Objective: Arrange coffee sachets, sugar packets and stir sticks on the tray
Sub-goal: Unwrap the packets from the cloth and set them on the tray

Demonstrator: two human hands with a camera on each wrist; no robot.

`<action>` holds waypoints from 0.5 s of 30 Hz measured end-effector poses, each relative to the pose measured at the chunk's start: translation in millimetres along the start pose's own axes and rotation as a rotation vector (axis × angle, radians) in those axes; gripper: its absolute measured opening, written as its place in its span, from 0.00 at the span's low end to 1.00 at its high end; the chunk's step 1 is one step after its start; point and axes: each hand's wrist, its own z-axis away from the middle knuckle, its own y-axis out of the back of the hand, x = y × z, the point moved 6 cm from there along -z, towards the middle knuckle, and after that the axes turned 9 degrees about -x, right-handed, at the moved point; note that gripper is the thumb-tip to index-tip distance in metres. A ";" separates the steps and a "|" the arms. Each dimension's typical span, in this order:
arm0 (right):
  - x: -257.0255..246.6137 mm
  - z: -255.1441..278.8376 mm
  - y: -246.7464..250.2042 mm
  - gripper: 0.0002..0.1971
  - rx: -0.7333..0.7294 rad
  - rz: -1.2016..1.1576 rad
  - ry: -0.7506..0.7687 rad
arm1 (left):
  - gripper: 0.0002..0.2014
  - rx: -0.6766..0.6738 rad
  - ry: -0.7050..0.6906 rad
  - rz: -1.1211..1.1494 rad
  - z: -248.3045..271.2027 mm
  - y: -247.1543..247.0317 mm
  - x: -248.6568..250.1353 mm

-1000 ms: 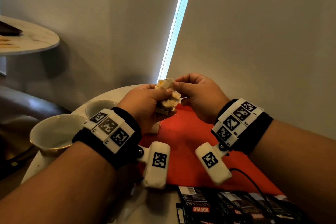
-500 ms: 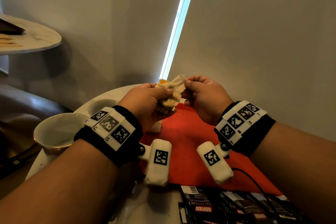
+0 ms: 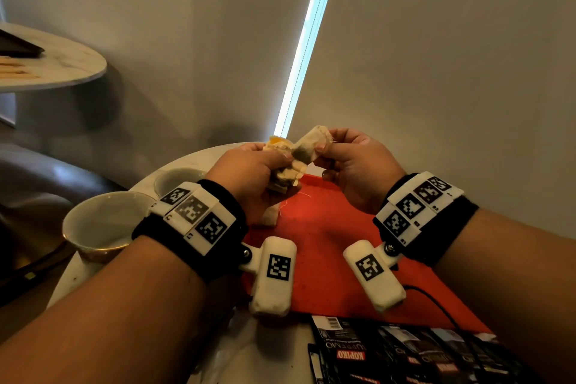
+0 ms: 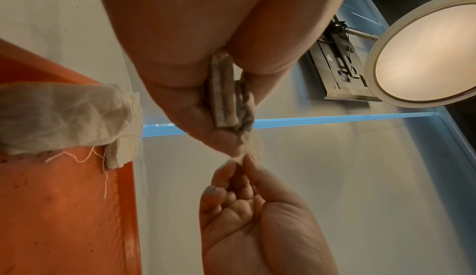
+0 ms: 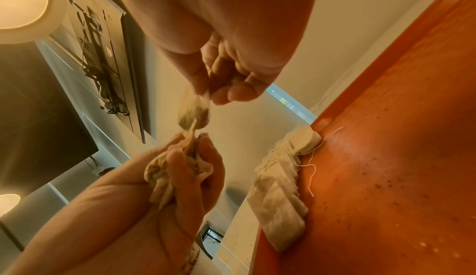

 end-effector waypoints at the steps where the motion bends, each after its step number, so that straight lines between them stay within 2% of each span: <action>1: 0.5 -0.7 2.1 0.09 0.014 0.010 -0.004 | 0.13 0.010 -0.001 0.000 0.0 0.8 0.4; 7: 4.7 -3.2 10.8 0.08 0.060 0.061 -0.022 | 0.08 0.075 -0.005 0.044 -1.6 6.5 1.3; 15: 5.9 -24.7 28.3 0.05 0.130 0.300 -0.081 | 0.15 0.198 -0.189 0.181 -6.5 17.7 13.3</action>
